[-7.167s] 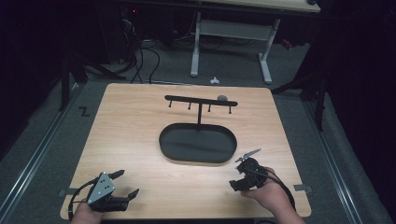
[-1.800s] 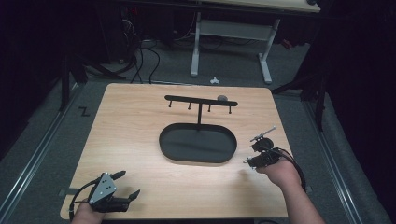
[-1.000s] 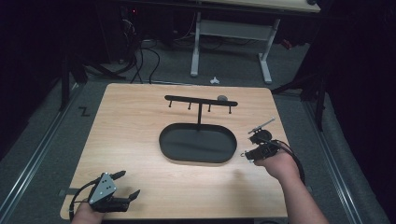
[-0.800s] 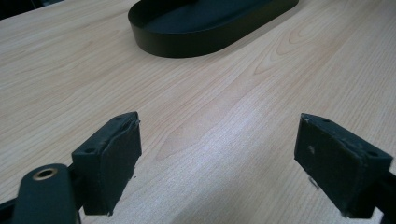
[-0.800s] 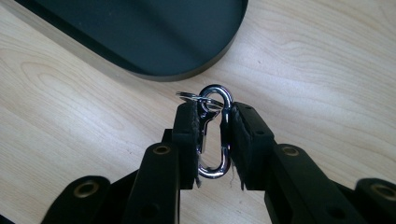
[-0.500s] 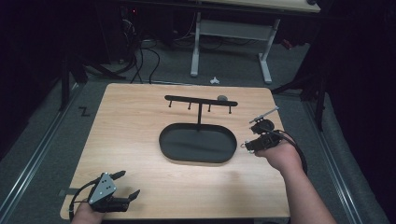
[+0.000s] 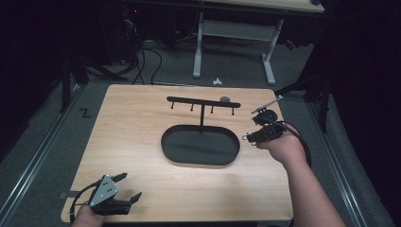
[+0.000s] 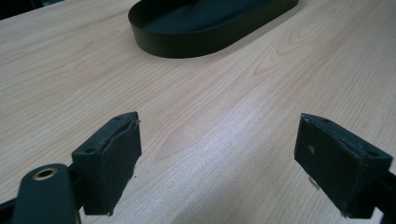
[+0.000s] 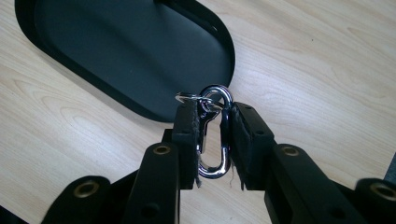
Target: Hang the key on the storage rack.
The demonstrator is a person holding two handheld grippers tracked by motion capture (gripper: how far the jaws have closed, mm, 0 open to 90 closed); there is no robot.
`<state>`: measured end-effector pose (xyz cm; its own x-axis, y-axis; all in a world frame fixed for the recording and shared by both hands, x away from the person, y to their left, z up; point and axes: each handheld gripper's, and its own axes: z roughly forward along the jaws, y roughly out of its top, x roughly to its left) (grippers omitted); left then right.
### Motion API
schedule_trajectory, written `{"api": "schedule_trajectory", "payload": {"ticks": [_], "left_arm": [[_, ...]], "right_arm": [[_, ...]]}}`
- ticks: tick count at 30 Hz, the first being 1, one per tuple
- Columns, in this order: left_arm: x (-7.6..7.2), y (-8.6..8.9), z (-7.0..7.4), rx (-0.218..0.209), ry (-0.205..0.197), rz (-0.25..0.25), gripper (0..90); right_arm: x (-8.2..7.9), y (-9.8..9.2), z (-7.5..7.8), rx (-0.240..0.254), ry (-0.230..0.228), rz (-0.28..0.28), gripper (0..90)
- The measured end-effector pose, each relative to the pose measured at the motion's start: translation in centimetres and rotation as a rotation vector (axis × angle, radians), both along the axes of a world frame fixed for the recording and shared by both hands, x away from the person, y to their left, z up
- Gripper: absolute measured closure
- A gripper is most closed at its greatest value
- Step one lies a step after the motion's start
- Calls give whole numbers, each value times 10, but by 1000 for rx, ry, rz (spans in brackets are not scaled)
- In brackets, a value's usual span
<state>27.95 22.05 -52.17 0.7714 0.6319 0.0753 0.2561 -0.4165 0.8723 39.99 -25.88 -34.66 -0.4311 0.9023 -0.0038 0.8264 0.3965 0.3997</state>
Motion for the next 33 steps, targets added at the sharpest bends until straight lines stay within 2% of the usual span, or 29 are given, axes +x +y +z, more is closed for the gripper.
{"api": "schedule_trajectory", "payload": {"ticks": [18,33], "left_arm": [[0,0,0,-4,-4,1,153],[0,1,0,-3,0,1,153]], "right_arm": [[23,22,27,21,-40,15,724],[40,36,41,17,-58,23,724]]}}
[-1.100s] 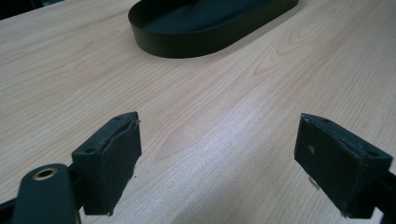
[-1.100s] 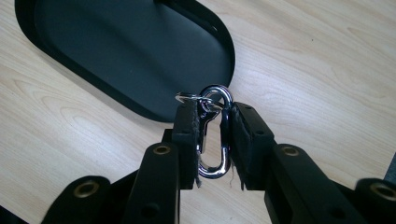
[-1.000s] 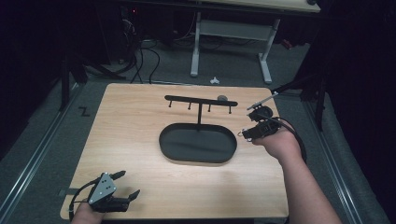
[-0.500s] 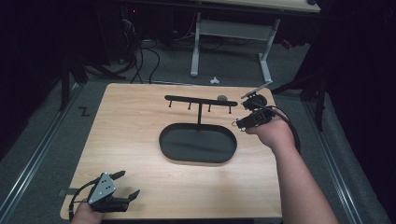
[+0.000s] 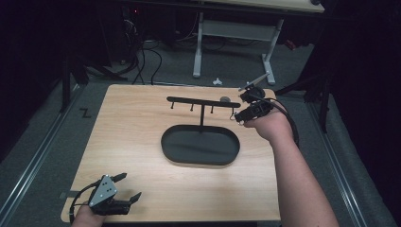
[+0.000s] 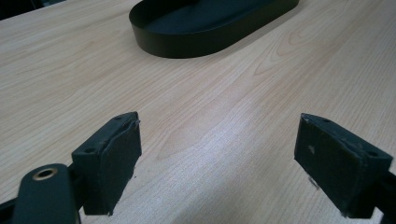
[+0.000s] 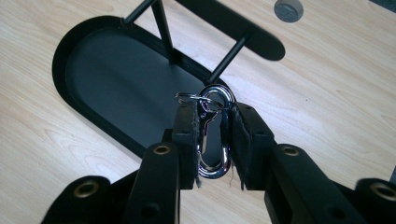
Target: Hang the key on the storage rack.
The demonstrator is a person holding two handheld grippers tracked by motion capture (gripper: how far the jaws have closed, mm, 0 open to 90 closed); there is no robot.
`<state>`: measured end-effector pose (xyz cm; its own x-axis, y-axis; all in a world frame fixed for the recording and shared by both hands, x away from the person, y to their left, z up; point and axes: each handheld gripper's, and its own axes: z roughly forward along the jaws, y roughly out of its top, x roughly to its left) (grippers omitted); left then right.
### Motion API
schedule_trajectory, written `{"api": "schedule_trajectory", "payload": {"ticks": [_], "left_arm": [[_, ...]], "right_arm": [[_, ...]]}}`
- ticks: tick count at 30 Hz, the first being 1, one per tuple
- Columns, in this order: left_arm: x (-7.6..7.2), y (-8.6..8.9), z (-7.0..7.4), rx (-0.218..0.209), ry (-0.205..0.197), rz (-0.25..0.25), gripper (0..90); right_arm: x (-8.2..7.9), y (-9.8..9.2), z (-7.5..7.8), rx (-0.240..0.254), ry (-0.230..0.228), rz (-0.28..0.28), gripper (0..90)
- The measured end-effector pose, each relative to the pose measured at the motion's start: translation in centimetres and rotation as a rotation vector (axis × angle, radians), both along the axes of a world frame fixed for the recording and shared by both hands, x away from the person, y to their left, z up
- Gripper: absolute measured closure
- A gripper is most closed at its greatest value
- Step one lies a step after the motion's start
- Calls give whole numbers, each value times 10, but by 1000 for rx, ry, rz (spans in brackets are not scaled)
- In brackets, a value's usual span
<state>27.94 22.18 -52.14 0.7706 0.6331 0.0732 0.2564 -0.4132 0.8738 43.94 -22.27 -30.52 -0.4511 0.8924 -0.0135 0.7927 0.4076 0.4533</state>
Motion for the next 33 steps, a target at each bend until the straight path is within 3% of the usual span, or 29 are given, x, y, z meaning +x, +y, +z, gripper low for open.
{"api": "schedule_trajectory", "payload": {"ticks": [33], "left_arm": [[0,-1,-1,0,-1,-3,153]], "right_arm": [[23,-2,-2,0,7,-47,723]]}}
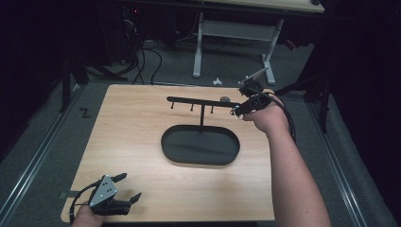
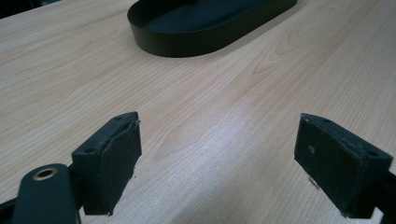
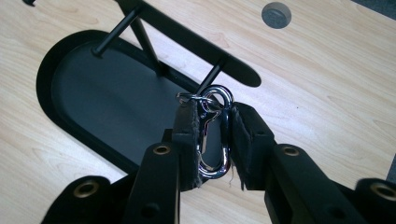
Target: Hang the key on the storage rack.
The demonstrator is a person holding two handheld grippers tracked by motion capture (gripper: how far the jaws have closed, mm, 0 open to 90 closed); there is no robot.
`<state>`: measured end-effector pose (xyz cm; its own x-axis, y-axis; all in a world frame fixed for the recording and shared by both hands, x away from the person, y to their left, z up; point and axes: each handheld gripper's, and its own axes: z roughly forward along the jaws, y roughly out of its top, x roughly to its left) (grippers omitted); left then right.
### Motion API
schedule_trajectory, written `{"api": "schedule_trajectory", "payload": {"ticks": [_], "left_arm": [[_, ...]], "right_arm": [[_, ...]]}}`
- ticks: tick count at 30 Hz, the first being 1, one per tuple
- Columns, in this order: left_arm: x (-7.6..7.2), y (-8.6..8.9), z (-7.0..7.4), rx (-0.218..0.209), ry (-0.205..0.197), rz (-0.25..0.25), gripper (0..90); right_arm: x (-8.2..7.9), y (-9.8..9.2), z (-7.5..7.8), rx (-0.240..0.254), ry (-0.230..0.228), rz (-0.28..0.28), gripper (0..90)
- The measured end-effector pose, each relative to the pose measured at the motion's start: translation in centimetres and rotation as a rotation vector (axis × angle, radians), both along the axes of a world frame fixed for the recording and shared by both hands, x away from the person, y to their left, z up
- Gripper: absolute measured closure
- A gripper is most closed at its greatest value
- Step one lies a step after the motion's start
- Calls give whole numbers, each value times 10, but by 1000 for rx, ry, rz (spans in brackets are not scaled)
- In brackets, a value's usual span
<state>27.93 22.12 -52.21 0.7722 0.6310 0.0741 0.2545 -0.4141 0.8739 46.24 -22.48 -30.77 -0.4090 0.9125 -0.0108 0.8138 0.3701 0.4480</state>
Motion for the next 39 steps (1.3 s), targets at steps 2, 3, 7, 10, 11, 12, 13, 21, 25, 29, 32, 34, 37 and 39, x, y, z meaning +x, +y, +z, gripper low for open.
{"api": "schedule_trajectory", "payload": {"ticks": [2,3,7,10,11,12,13,21,25,29,32,34,37,39], "left_arm": [[0,0,0,0,0,0,153],[0,0,0,1,2,0,153],[0,0,0,-1,3,-1,153],[0,0,0,5,7,-4,153],[0,0,0,4,6,-4,153],[0,0,0,4,6,-4,153],[0,0,0,3,6,-4,153],[0,0,-1,0,5,-1,153],[0,0,-1,-1,6,-1,153],[0,0,-1,-1,6,-1,153],[0,0,-1,2,9,-3,153],[0,0,-1,2,9,-3,153],[0,0,-1,0,6,-2,153],[0,0,-1,0,6,-2,153]], "right_arm": [[0,0,0,2,1,-6,723],[2,0,-1,-4,3,-10,723],[3,-1,-3,-4,2,-9,720],[2,-3,-6,-2,7,-23,715],[2,-3,-8,-9,9,-20,713],[2,-3,-9,-10,12,-22,712],[2,-3,-9,-10,12,-22,712],[4,-5,-23,1,34,-27,703],[4,-5,-27,7,36,-31,703],[5,-5,-28,2,37,-34,701],[5,-5,-29,-1,32,-32,700],[5,-5,-29,-6,35,-31,696],[5,-4,-29,-9,34,-32,691],[5,-4,-29,-13,34,-35,672]]}}
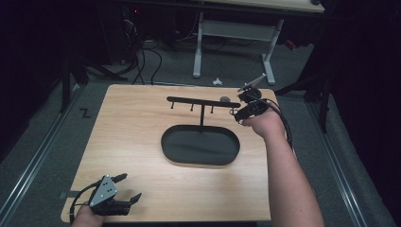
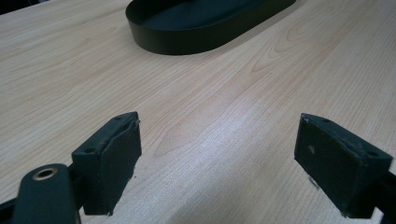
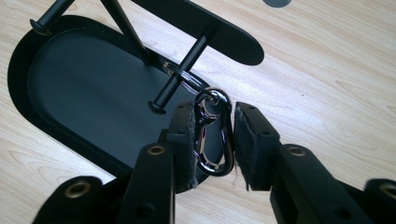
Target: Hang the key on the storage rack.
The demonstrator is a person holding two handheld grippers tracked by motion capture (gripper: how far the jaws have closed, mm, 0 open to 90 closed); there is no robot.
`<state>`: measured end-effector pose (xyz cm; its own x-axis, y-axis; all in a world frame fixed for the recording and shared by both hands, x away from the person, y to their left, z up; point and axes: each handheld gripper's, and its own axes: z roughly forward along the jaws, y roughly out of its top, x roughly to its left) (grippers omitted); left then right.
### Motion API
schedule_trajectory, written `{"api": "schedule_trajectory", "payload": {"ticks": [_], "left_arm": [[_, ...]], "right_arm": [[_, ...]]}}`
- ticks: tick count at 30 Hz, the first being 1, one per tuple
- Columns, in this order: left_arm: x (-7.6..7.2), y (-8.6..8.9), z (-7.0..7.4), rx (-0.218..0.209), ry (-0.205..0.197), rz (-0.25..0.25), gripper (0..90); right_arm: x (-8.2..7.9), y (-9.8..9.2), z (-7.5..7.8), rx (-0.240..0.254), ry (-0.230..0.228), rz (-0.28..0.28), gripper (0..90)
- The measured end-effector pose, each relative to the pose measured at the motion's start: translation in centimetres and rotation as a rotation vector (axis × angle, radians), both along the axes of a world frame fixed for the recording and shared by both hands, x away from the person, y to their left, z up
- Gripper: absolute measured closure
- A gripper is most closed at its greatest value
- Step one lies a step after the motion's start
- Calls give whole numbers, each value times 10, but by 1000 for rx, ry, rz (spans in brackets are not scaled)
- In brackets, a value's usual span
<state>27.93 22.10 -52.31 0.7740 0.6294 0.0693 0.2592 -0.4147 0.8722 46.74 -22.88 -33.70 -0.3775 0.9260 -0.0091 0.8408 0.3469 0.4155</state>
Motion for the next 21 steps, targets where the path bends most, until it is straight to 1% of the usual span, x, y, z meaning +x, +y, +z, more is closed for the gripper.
{"api": "schedule_trajectory", "payload": {"ticks": [2,14,21], "left_arm": [[0,0,0,2,1,-1,153],[0,0,1,9,6,-6,153],[0,0,0,8,2,-5,153]], "right_arm": [[0,0,1,0,-7,-3,642],[-4,-1,2,2,-8,-1,632],[-6,0,0,8,8,2,615]]}}
